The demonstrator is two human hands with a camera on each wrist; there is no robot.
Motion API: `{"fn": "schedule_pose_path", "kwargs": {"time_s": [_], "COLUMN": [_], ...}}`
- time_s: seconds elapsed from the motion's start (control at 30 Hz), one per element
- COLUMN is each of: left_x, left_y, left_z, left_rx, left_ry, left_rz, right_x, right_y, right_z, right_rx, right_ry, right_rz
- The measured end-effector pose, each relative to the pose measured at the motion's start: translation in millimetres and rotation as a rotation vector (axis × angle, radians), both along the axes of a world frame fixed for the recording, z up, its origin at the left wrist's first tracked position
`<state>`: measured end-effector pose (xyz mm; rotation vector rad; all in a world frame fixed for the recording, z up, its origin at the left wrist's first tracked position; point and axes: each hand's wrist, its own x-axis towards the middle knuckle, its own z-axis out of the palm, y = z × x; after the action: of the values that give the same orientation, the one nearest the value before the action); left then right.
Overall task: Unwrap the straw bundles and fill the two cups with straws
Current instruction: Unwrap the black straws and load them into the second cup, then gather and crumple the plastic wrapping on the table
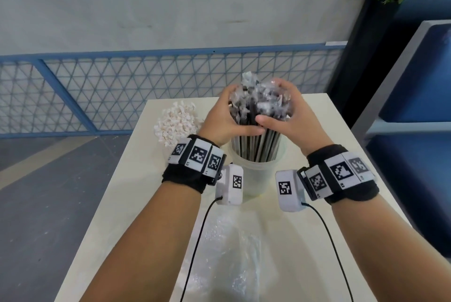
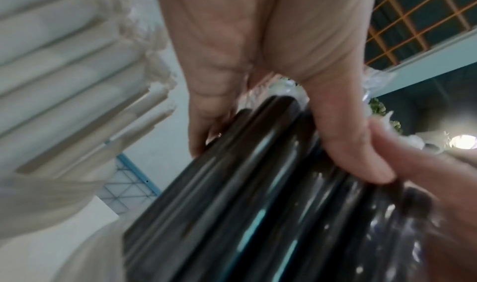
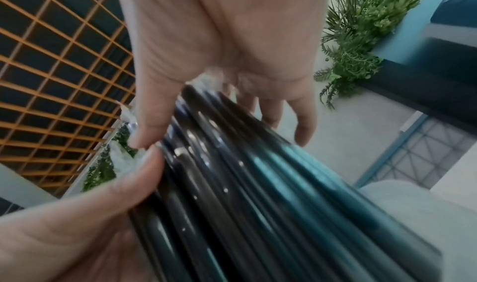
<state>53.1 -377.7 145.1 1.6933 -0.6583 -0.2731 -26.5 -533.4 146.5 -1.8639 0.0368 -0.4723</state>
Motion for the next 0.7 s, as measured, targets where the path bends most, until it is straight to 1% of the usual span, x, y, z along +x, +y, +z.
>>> {"fn": "schedule_pose_path", "kwargs": {"time_s": [0.07,0.1,0.17,0.23,0.27,0.33,0.37,0.4,0.43,0.5,0.53,0.57,0.63,0.67,0.7], "left_x": [-8.3,-12.2,-22.3,-36.0,-44.9,-63.0,-71.1,-79.0,-83.8,-85.4,-84.2,-83.7,-82.0,-80.6,-79.6], "left_y": [3.2,5.0,10.1,19.6,27.1,42.9,53.3,64.6,76.6,98.1,107.1,114.0,124.4,127.7,130.0], "left_z": [-0.4,-2.2,-3.8,-5.1,-7.8,-19.1,-28.7,-40.7,-55.8,-87.5,-102.9,-115.9,-136.6,-142.6,-147.1], "left_rx": [0.127,0.194,0.241,0.194,0.152,0.068,0.059,0.082,0.142,0.35,0.506,0.707,1.116,1.235,1.301], "left_ry": [-0.007,-0.053,-0.149,-0.224,-0.28,-0.45,-0.535,-0.582,-0.59,-0.539,-0.51,-0.462,-0.328,-0.283,-0.251], "left_rz": [0.011,0.032,0.049,0.091,0.141,0.286,0.347,0.383,0.397,0.343,0.283,0.212,0.11,0.065,0.025], "right_x": [-2.8,-4.6,-9.1,-15.8,-20.6,-32.9,-38.7,-43.7,-47.1,-50.1,-50.4,-50.2,-49.6,-48.5,-47.4], "right_y": [2.5,4.8,11.3,20.1,25.7,40.1,49.2,58.6,67.4,83.6,90.2,96.0,105.3,108.8,112.1], "right_z": [-2.7,-5.8,-12.4,-17.6,-20.5,-25.3,-28.8,-35.5,-43.6,-64.1,-76.3,-89.4,-116.0,-128.9,-139.9], "right_rx": [-0.032,-0.052,-0.099,-0.169,-0.219,-0.296,-0.319,-0.341,-0.366,-0.407,-0.416,-0.418,-0.427,-0.451,-0.492], "right_ry": [0.045,0.049,0.0,-0.122,-0.221,-0.424,-0.498,-0.546,-0.569,-0.543,-0.5,-0.433,-0.227,-0.099,0.029], "right_rz": [-0.014,-0.034,-0.105,-0.244,-0.339,-0.516,-0.556,-0.553,-0.517,-0.39,-0.314,-0.233,-0.058,0.03,0.106]}}
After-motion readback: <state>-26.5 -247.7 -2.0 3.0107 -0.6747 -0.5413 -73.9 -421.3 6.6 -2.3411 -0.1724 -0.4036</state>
